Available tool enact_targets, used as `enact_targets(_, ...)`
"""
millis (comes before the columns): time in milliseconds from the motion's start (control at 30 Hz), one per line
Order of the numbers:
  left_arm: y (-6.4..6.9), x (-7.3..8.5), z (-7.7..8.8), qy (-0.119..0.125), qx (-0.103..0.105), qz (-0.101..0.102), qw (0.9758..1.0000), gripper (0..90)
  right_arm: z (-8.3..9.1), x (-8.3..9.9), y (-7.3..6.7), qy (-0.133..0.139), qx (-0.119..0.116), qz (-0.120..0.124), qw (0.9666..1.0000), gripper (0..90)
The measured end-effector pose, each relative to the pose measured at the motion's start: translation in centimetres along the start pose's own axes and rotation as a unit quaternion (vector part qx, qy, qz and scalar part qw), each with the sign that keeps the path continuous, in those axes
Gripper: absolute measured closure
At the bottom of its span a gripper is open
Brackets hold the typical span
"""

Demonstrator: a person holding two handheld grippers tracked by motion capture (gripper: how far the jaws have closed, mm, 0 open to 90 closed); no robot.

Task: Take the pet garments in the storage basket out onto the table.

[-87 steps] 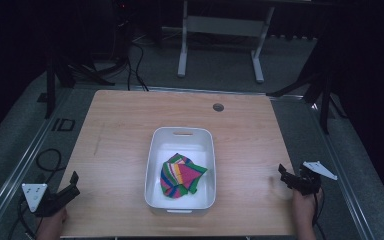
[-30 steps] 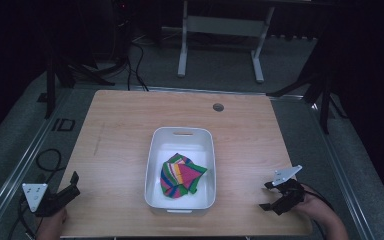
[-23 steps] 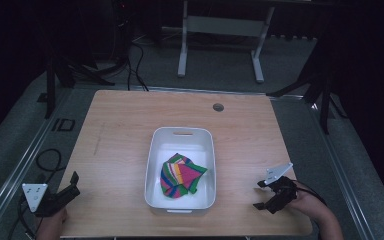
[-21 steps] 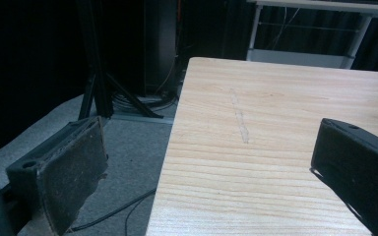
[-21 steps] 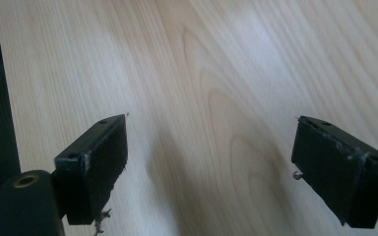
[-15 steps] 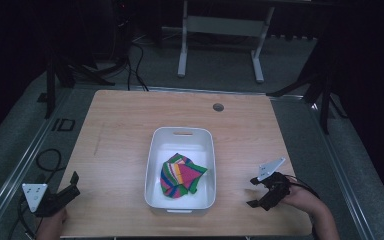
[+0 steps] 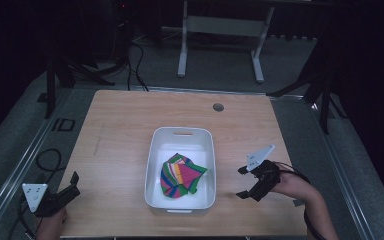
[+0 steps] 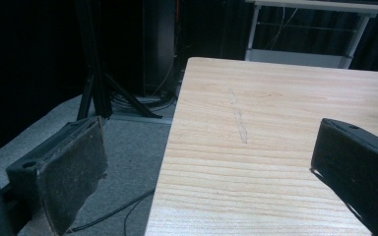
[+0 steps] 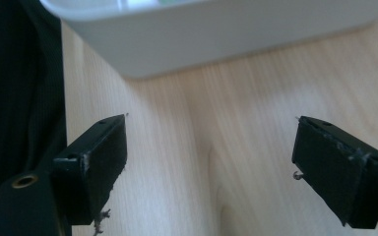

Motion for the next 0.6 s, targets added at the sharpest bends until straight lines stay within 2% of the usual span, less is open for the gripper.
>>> enact_targets(67, 0.0, 0.0, 0.0, 0.0, 0.0, 0.0, 1.0, 1.0, 0.4, -1.5, -0.2, 0.0, 0.009, 0.016, 0.9998, 13.5)
enact_targets(233, 0.0, 0.0, 0.0, 0.001, 0.0, 0.0, 1.0, 0.9, 0.7, -3.7, -0.7, 0.007, 0.005, 0.03, 0.9995, 13.5)
enact_targets(267, 0.0, 0.0, 0.0, 0.001, 0.001, 0.0, 1.0, 1.0, 0.7, -4.9, -1.1, 0.009, 0.0, 0.037, 0.9993, 13.5)
enact_targets(300, 0.0, 0.0, 0.0, 0.001, 0.001, 0.0, 1.0, 1.0, 0.7, -4.9, -1.1, 0.009, 0.0, 0.037, 0.9993, 13.5)
enact_targets(467, 0.0, 0.0, 0.0, 0.001, 0.002, 0.0, 1.0, 1.0, 0.0, -7.5, -1.9, 0.007, -0.01, 0.053, 0.9985, 13.1)
enact_targets(600, 0.0, 0.0, 0.0, 0.001, 0.002, 0.001, 1.0, 0.9, -0.8, -8.7, -2.5, 0.001, -0.012, 0.063, 0.998, 12.5)
Point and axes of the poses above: each handheld gripper's, and its own axes: z roughly backward along the jaws, x roughly out of its underside, y roughly to its right, the point moved 6 cm from there along -z, roughly forward along the jaws, and after that the axes turned 10 degrees about -z, right-handed, at the moved point
